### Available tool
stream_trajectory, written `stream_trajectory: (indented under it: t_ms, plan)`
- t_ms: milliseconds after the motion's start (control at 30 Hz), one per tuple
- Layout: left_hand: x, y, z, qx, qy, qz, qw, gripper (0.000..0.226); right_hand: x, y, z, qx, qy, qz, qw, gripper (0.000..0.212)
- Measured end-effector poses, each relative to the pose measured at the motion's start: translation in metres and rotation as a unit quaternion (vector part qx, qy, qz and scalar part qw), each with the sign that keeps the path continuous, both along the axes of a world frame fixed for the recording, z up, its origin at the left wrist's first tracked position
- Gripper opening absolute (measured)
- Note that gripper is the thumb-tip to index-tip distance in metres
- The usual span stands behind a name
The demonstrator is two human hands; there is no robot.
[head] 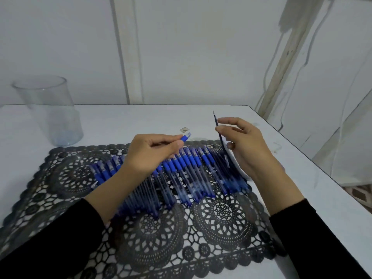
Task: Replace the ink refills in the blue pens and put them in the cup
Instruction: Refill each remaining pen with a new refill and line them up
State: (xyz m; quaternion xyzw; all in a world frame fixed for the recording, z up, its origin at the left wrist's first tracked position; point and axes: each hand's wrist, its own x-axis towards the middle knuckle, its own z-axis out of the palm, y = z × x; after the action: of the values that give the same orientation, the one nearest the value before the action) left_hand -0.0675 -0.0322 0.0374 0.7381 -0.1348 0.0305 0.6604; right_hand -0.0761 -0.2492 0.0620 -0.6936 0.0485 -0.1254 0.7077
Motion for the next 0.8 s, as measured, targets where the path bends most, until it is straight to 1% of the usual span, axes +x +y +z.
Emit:
stream_trajectory:
  t_ms: [67, 167, 367, 500, 667, 800]
  plan:
    - [-0.008, 0.018, -0.003, 0.012, -0.038, 0.002, 0.999, 0.023, -0.002, 0.02, 0.004, 0.049, 0.005, 0.029, 0.998, 0.016]
    - [-0.019, 0.041, -0.005, 0.031, -0.086, 0.016, 0.996, 0.025, -0.007, 0.046, 0.007, 0.093, 0.015, 0.066, 0.993, 0.017]
    - [-0.037, 0.072, -0.008, 0.024, -0.086, 0.097, 0.991, 0.021, -0.017, 0.073, 0.0, 0.072, 0.051, 0.108, 0.99, 0.014]
    - [-0.045, 0.084, -0.008, 0.041, -0.094, 0.09, 0.991, 0.023, -0.021, 0.078, 0.001, 0.095, 0.057, 0.132, 0.985, 0.014]
    - [-0.048, 0.085, -0.008, 0.056, -0.098, 0.086, 0.99, 0.023, -0.025, 0.082, 0.006, 0.13, 0.016, 0.121, 0.984, 0.01]
    - [-0.048, 0.084, -0.01, 0.053, -0.091, 0.069, 0.992, 0.023, -0.027, 0.085, 0.008, 0.2, -0.036, 0.091, 0.975, 0.01]
